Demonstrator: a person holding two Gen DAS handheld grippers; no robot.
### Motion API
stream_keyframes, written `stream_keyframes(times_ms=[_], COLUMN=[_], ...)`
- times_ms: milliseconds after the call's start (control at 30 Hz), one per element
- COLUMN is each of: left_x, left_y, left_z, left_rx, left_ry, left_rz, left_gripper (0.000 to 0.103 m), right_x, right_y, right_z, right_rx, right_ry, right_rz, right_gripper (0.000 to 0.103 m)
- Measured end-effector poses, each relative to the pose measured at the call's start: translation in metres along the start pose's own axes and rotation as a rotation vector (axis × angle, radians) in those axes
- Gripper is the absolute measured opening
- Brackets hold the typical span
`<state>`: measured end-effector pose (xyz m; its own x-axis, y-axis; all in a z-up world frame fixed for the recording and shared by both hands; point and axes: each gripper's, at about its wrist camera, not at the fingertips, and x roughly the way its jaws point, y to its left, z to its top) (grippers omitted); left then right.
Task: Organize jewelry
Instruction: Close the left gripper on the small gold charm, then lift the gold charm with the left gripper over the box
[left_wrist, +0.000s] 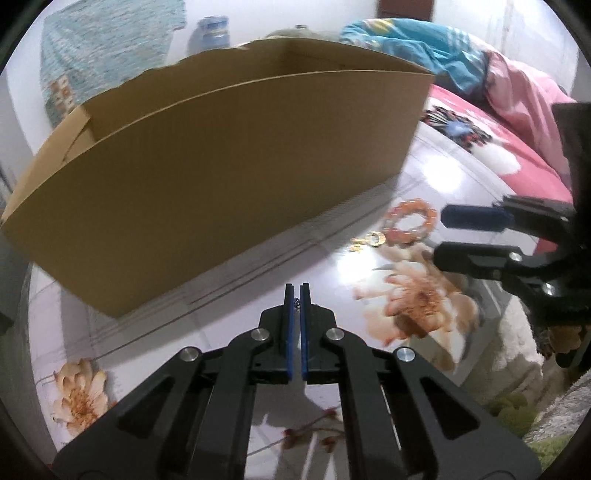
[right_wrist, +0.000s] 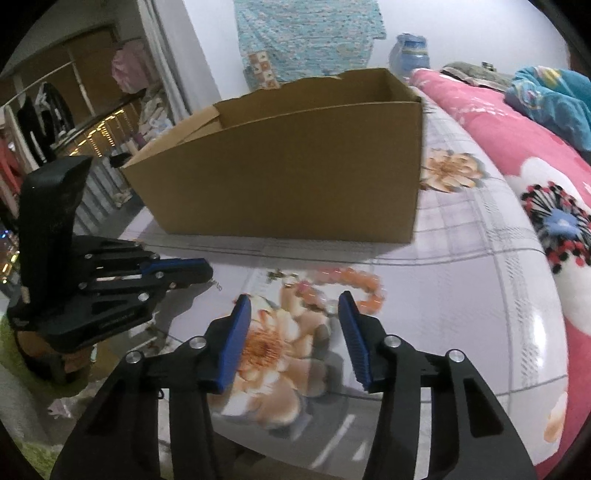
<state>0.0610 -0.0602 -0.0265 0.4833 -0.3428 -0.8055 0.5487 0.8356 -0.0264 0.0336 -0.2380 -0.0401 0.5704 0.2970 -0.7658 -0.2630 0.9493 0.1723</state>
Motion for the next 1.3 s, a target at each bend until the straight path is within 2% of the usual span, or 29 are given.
stream_keyframes(times_ms=[133,233,400,600,867,1033,1300], left_x=[0.001,0.001,0.001,0.001,0.000,-0.001,-0.002], left_y=[0.015,0.019,0.020,0.023,0.023,0.024,0.027], left_z=[-0.006,-0.010,-0.012,-0.013,-0.015,-0.016,-0.018], left_rx=[-0.039,-0.047,-0.052,-0.066,-0.067,-0.068,-0.072], left_ry=[0.005,0.002,-0.012,-0.021,-0.032,-0.038,-0.045], left_rz=[0.009,0.004,-0.011,-0.027,-0.034,-0.039,-0.048], left_gripper=[0.002,0.002,0.002,0.002,0.002,0.002,0.002], right_x=[0.017,0.028,0.043,0.050,0.060,0.063,0.065], right_y=[0.011,0.015,0.011,0.006,0.017,0.029,0.036], right_z=[0.005,0.007,0.015,0.019,0.026,0.027,0.029], right_rx=[-0.028,-0.049,-0.037,-0.038,-0.112,-0.196,-0.220], right_ry=[0.043,0.072,0.115,0.126,0.130,0.137,0.157], right_rz=[0.047,0.039,0.042,0.042,-0.031,-0.107,-0.112], right_gripper=[0.035,0.031,0.030,0.029,0.028,0.017,0.013])
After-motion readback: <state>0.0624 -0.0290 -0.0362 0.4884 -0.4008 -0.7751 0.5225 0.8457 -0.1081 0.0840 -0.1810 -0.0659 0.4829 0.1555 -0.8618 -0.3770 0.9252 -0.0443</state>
